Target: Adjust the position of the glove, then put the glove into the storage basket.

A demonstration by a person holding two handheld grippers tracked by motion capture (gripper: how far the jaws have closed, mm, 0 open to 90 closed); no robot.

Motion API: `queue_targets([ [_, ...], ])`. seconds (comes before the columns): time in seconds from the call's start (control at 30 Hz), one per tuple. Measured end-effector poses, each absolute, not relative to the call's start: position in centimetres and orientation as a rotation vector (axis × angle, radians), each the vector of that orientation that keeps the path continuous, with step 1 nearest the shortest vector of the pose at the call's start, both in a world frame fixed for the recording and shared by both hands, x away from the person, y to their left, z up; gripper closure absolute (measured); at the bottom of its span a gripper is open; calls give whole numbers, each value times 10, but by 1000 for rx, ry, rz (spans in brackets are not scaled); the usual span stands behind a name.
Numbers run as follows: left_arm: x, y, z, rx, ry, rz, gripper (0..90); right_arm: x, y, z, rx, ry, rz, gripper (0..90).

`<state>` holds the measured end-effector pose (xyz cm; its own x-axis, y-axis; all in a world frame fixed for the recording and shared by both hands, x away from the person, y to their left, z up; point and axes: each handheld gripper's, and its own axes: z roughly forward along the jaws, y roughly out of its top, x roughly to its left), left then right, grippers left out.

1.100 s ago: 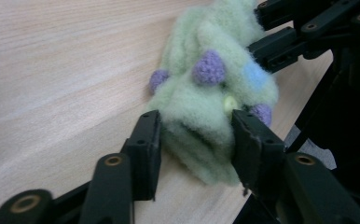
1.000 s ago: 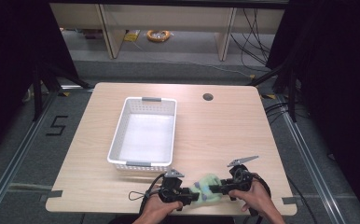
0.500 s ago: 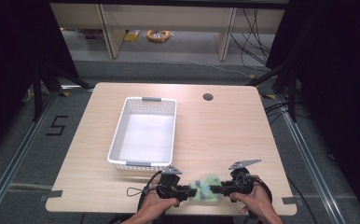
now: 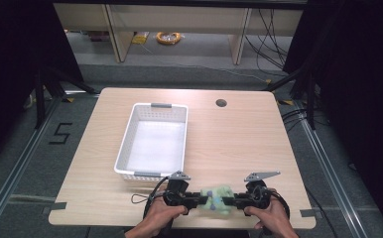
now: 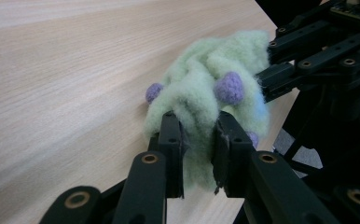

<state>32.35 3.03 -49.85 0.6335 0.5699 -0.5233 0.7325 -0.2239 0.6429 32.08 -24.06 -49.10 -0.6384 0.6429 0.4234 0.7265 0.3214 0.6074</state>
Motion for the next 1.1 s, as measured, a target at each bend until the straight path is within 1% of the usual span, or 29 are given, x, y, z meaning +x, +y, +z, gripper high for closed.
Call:
queue_targets([
  [0.07,325,32,-500,1911,1037,-232,745,321,-240,-491,-1276,-2462,-1225,743],
  [0.13,325,33,-498,1906,1047,-211,745,321,-239,-490,-1285,-2453,-1237,744],
  [0.4,328,40,-490,1912,1017,-220,743,323,-235,-486,-1250,-2431,-1299,745],
  [0.6,326,40,-484,1927,996,-182,742,321,-233,-482,-1267,-2389,-1313,744],
  [0.63,326,42,-484,1929,986,-198,741,320,-232,-481,-1269,-2408,-1304,744],
  [0.87,323,46,-481,1931,979,-166,740,320,-229,-478,-1251,-2418,-1316,743],
  [1.1,323,53,-470,1913,956,-163,739,322,-224,-470,-1205,-2456,-1366,743],
])
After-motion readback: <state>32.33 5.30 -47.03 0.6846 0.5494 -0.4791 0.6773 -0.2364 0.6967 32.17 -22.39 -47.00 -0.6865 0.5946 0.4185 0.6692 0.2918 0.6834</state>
